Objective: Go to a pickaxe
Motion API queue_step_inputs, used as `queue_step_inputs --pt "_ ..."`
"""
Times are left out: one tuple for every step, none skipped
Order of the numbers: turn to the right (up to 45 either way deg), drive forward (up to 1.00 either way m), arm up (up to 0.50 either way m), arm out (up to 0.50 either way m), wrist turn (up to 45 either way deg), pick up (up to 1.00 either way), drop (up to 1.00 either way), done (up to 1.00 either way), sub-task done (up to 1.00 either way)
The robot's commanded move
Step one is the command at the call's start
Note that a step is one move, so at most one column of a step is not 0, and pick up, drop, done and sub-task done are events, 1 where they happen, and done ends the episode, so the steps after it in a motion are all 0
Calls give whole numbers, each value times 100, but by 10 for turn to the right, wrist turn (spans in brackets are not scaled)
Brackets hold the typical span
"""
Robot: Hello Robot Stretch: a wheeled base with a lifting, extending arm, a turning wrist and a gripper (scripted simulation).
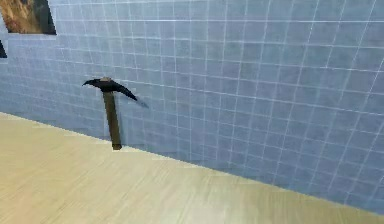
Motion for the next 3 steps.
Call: queue_step_inputs --pt "0 100 0 0 0 0 0 0 0" --pt "150 0 0 0 0 0 0 0 0" --pt "0 15 0 0 0 0 0 0 0"
